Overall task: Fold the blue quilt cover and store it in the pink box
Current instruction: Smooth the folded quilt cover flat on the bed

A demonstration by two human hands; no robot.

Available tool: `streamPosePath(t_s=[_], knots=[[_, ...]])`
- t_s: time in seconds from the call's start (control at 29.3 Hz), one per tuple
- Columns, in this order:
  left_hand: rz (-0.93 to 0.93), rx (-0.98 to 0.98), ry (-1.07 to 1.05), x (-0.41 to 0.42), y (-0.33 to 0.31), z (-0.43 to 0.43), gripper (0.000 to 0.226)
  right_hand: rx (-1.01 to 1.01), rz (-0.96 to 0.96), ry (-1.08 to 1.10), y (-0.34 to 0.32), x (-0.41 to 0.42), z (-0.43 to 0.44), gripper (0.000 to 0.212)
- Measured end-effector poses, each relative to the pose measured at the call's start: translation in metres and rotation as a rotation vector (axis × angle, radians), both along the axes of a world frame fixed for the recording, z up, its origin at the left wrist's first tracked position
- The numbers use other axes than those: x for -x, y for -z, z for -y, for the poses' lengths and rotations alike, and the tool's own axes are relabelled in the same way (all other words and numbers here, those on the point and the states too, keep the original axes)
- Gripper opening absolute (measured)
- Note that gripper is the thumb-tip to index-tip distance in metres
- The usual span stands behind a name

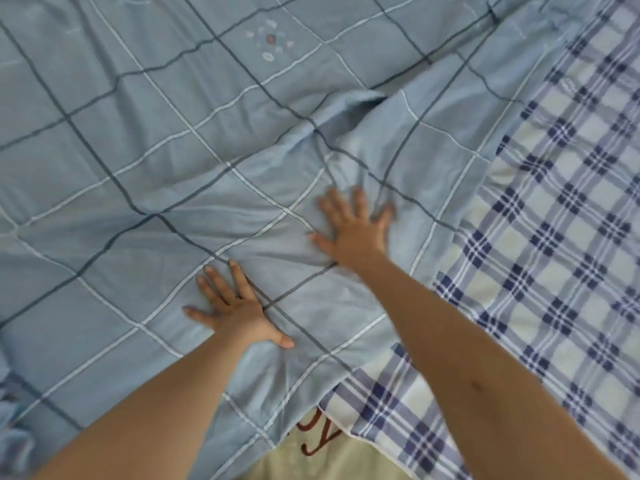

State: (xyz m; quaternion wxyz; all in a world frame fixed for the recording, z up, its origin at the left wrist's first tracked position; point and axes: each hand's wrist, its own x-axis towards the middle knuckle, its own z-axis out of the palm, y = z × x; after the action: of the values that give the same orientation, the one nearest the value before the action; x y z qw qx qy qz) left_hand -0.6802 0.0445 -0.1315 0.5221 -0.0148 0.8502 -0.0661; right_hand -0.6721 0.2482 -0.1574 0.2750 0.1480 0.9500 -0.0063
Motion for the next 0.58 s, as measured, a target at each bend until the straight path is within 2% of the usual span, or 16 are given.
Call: streamPosePath(t_s=[0.1, 0.17, 0.31, 0.34, 0.38, 0.44, 0.48, 0.51, 0.58], knots=[[0.049, 0.027, -0.035, 0.005, -0.002, -0.004, 0.177, 0.01, 0.089, 0.384, -0.013, -0.005, -0.077, 0.09], [0.094, 0.062, -0.07, 0.008, -0.005, -0.008, 0.175, 0.07, 0.179, 0.556, -0.017, 0.0, -0.109, 0.097], [0.043, 0.076, -0.105, 0.006, -0.012, -0.019, 0.169, 0.044, 0.0, 0.938, -0.011, 0.05, -0.146, 0.108], [-0.063, -0.007, -0.166, 0.001, -0.02, -0.02, 0.162, 0.005, -0.021, 0.941, -0.01, 0.055, -0.148, 0.108], [-0.254, -0.155, -0.259, 0.006, -0.022, -0.027, 0.15, -0.022, -0.055, 0.915, -0.005, 0.062, -0.156, 0.104], [-0.716, -0.482, -0.375, 0.047, -0.01, -0.054, 0.108, -0.081, -0.19, 0.889, 0.008, 0.063, -0.167, 0.092], [-0.919, -0.571, -0.404, 0.08, 0.004, -0.076, 0.09, -0.108, -0.282, 0.885, 0.016, 0.059, -0.171, 0.086], [-1.039, -0.585, -0.455, 0.115, 0.021, -0.1, 0.079, -0.126, -0.366, 0.877, 0.026, 0.056, -0.175, 0.083], [-1.123, -0.38, -0.559, 0.171, 0.051, -0.153, 0.066, -0.134, -0.446, 0.881, 0.039, 0.057, -0.18, 0.08]])
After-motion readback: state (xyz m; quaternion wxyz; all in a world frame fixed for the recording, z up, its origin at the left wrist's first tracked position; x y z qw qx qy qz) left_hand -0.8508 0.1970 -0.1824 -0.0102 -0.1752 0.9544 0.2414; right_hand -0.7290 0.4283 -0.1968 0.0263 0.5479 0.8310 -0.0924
